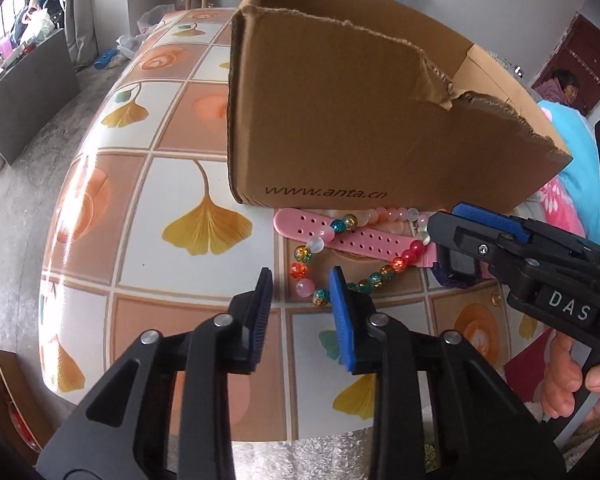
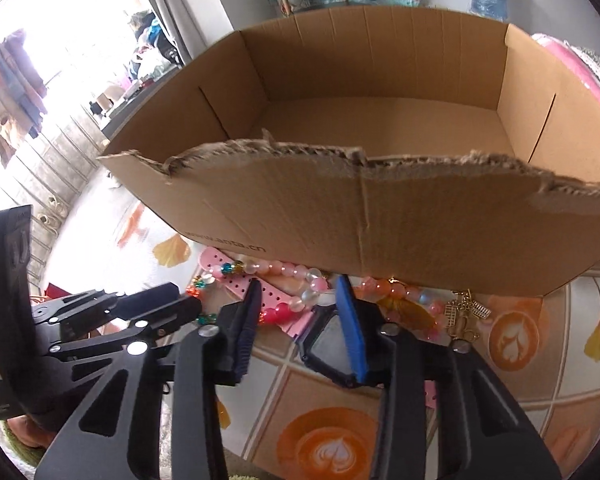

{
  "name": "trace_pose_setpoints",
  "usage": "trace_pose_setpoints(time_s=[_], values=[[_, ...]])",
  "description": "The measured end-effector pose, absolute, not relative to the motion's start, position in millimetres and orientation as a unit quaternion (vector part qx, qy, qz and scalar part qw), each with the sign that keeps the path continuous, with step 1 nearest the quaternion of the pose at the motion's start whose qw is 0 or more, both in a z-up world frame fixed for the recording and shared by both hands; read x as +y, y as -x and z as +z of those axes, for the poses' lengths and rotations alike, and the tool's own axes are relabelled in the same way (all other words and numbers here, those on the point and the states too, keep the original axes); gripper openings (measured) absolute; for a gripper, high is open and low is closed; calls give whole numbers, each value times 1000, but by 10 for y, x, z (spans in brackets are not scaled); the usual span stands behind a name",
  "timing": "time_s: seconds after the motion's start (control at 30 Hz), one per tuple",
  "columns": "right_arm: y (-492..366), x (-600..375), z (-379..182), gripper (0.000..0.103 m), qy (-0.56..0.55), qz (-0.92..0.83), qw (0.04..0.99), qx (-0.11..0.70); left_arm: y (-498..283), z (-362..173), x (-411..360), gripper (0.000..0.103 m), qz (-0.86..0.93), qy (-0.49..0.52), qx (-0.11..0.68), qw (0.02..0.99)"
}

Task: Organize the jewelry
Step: 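Close the left tool on the multicolour beaded bracelet while the right tool grips the box rim, then lift the beaded bracelet with the left tool up over the box opening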

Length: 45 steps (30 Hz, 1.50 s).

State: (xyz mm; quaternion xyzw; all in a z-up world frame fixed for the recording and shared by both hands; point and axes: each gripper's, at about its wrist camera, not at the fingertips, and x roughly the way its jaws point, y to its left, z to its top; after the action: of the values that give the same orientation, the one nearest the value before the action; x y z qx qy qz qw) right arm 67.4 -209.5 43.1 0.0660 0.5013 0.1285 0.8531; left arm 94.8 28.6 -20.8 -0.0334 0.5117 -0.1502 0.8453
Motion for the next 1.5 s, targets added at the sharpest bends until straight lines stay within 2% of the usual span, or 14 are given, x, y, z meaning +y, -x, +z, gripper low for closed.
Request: trace_pose_setpoints(time_s=[0.13, 0.4, 0.63, 0.97, 1.03, 1.07, 1.2, 1.5], values=[[-705, -2081, 395, 25, -70, 128, 850, 505, -998, -224, 265, 9, -152, 20, 519, 841], [-653, -1976, 463, 25, -85, 157, 839, 513, -931, -199, 492, 9, -141, 14, 527, 838], [-734, -1684, 381, 25, -52, 186, 825, 531, -848, -208, 823, 10, -137, 44, 532, 834], [-953, -1413, 213, 25, -4, 187, 820, 541, -913, -240, 835, 12, -139, 57, 530, 835], [-952, -1373, 217, 21, 7, 180, 823, 538, -924, -236, 834, 12, -136, 55, 529, 836], [-945, -1358, 220, 16, 15, 177, 825, 537, -929, -235, 828, 12, -134, 54, 528, 837], [-909, -1277, 236, 10, 21, 181, 827, 532, -931, -235, 791, 10, -124, 44, 517, 846], [-737, -1277, 478, 10, 21, 186, 847, 497, -788, -48, 774, 9, -117, 34, 478, 870]])
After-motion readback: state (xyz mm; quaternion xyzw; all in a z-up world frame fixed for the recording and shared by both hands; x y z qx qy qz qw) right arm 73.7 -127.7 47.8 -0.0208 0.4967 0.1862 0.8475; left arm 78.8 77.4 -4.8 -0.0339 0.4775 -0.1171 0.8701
